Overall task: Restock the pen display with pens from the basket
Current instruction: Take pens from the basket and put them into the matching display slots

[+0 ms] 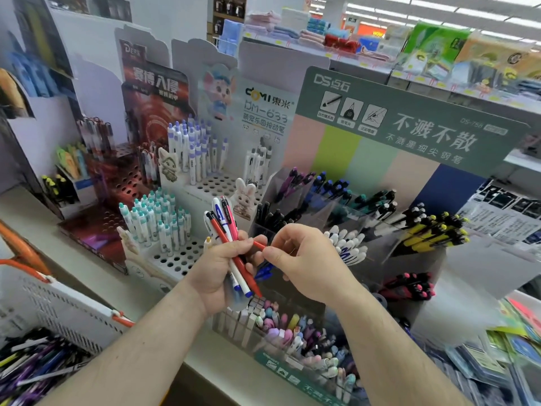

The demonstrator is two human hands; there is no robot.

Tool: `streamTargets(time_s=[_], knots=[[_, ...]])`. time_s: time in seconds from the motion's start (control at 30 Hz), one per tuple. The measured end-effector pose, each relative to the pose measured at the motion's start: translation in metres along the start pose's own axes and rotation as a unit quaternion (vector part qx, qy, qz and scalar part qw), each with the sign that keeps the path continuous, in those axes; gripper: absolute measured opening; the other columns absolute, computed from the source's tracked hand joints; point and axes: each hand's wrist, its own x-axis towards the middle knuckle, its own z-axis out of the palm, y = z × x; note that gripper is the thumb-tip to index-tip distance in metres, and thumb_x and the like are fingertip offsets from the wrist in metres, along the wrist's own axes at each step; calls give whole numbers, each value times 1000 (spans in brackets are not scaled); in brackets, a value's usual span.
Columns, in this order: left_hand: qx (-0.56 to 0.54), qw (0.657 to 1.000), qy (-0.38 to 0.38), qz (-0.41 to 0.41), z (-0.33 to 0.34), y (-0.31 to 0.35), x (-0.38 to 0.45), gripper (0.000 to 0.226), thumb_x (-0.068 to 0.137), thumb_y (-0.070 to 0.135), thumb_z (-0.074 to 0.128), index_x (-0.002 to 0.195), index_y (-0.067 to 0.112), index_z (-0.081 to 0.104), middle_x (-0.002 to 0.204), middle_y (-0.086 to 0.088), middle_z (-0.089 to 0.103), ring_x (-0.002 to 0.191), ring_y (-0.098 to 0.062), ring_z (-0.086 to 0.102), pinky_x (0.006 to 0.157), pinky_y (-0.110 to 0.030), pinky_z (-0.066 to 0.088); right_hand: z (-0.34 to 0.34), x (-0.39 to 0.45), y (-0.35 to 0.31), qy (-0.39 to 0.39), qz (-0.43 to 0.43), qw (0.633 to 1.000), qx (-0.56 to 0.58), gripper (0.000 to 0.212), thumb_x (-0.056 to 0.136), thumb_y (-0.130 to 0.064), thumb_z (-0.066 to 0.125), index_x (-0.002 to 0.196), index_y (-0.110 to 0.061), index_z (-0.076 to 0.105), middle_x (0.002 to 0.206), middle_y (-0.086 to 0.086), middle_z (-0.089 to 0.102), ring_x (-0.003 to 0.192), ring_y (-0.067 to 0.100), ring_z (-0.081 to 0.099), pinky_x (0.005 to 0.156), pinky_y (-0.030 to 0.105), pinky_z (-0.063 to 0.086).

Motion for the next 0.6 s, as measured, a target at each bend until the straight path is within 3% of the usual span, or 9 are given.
streamTargets(time_s=[0.1,0.23,0.33,0.43,0.5,0.6], knots=[[-18,1000,3,-2,3,0,0,15,74,3,59,82,15,56,80,-7,71,51,-12,63,43,-18,51,-3,-1,1,-14,-1,999,-34,11,92,-34,70,86,-29,62,71,-10,60,61,3,53,52,13,38],[-22,1000,20,-1,6,0,1,15,71,2,60,79,15,57,76,-6,71,52,-13,64,45,-19,53,-11,-2,2,-48,9,997,-59,8,90,-31,70,89,-32,62,78,-10,64,66,5,58,59,20,44],[-48,998,24,24,3,4,2,14,72,1,58,76,14,55,75,-6,69,52,-13,64,45,-18,53,-29,-4,7,-48,22,995,-87,7,94,-34,65,88,-30,64,70,-10,62,56,1,55,52,18,42],[-73,996,28,50,-1,7,3,15,72,1,56,77,14,55,75,-4,68,54,-12,64,46,-17,53,-48,-9,16,14,44,998,-33,20,99,-33,58,84,-23,67,57,-7,54,42,3,42,44,18,35],[-62,996,26,53,-1,6,3,15,71,1,57,77,14,55,74,-5,69,54,-13,65,46,-17,53,-52,-11,20,81,64,991,81,20,99,-24,59,83,-17,67,58,-2,56,47,10,46,49,24,40],[-2,999,16,36,5,0,1,15,73,-1,58,78,13,55,74,-7,70,56,-16,67,47,-19,54,-47,-11,17,197,66,951,231,7,94,-10,66,89,-14,67,72,8,67,58,14,63,61,29,55]])
